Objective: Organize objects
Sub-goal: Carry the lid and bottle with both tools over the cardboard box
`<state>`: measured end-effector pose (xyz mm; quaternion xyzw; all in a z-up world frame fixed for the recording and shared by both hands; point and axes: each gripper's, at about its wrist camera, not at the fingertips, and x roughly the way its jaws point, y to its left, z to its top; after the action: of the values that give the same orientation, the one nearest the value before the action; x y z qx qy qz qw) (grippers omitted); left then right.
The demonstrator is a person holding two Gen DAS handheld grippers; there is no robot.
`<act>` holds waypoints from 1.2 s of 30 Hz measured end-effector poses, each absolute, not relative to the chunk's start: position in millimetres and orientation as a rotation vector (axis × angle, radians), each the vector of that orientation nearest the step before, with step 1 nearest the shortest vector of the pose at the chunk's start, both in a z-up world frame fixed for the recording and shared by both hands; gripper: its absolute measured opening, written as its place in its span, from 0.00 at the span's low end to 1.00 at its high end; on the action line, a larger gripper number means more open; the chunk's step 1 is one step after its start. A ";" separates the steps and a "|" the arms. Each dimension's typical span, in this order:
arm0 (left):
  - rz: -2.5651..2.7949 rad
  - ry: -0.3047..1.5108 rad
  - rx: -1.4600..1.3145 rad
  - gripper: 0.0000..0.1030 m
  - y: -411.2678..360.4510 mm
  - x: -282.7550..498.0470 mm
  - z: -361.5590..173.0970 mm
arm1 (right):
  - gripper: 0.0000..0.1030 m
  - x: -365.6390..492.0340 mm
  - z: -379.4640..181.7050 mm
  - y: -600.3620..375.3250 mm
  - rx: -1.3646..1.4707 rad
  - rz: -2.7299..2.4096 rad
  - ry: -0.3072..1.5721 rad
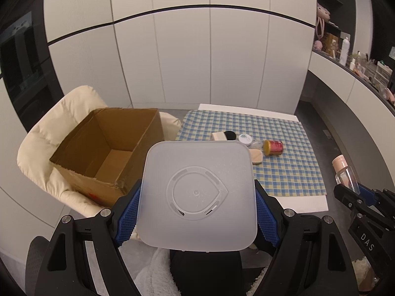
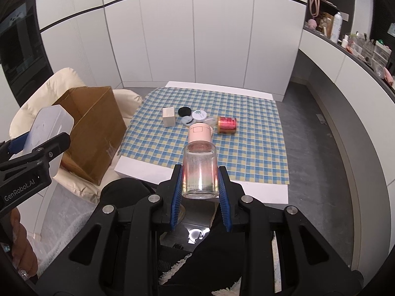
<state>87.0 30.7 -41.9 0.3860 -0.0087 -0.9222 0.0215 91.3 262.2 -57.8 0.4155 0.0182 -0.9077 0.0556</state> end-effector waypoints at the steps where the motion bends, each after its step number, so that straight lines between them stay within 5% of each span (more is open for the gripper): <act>1: -2.850 -0.025 1.189 0.79 27.5 87.4 -41.9 | 0.27 90.5 -58.2 259.6 1.259 -2.749 0.060; 36: -2.505 0.251 1.167 0.79 -126.5 99.2 -67.1 | 0.28 72.1 -86.8 65.0 1.171 -2.338 0.405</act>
<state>99.2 -126.5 -67.1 0.4134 0.0889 -0.8877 0.1822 72.1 65.0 -86.8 0.4290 0.1482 -0.8567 0.2451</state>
